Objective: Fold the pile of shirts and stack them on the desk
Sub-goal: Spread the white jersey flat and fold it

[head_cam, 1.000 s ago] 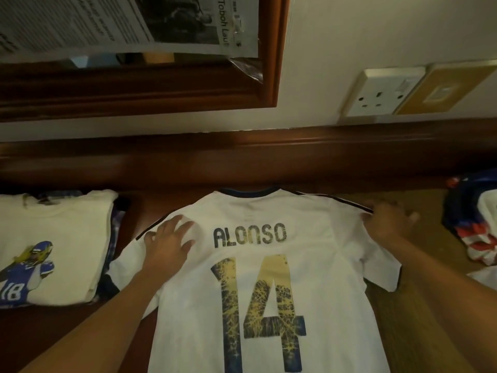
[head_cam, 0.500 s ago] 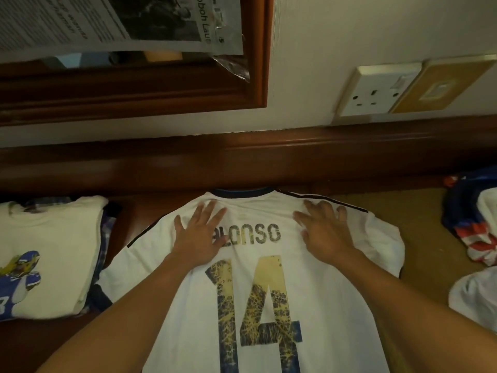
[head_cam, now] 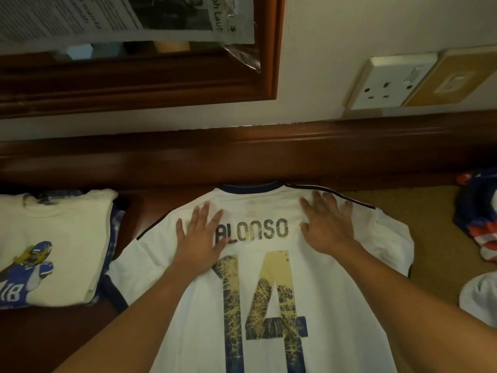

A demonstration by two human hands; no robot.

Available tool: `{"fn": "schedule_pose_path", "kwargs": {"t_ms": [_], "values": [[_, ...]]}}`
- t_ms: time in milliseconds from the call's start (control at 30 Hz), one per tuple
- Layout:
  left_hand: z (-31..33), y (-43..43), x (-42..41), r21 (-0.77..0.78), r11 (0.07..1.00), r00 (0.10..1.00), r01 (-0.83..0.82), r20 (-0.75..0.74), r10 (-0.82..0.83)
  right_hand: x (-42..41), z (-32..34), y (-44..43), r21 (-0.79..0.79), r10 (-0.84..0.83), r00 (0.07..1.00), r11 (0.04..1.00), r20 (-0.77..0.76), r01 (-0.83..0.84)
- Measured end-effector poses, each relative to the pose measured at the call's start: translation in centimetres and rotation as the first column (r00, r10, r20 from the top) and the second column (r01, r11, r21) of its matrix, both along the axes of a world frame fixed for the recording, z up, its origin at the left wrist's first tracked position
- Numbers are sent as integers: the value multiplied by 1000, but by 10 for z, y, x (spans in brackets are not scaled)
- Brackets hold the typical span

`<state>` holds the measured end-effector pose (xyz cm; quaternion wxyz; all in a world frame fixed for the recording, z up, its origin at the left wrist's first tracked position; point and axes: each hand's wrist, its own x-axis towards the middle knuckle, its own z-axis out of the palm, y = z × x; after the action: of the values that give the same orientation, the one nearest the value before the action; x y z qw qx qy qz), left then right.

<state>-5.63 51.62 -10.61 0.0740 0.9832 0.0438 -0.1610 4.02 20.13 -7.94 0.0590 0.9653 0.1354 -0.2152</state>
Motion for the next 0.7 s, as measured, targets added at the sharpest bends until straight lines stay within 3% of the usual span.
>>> {"fn": "schedule_pose_path", "kwargs": {"t_ms": [100, 200, 300, 467, 600, 700], "values": [[3, 6, -8, -17, 995, 991, -103, 84, 104, -5, 5, 1, 45, -36, 998, 998, 52, 33], [11, 0, -32, -71, 982, 960, -177, 208, 188, -38, 12, 1, 261, -24, 987, 965, 161, -19], [14, -23, -86, -161, 972, 924, -170, 316, 214, -95, 6, -11, 350, 6, 991, 935, 132, -52], [-9, -46, -193, -139, 990, 991, -34, 122, 51, -189, -24, -53, 249, 76, 995, 964, 67, -91], [-12, -23, -218, -36, 997, 995, 74, 73, -71, -189, -29, -64, 157, 188, 980, 968, 60, -195], [-7, -18, -214, -70, 996, 996, 62, 66, -58, -181, -24, -52, 241, 116, 993, 964, 10, -115]]}}
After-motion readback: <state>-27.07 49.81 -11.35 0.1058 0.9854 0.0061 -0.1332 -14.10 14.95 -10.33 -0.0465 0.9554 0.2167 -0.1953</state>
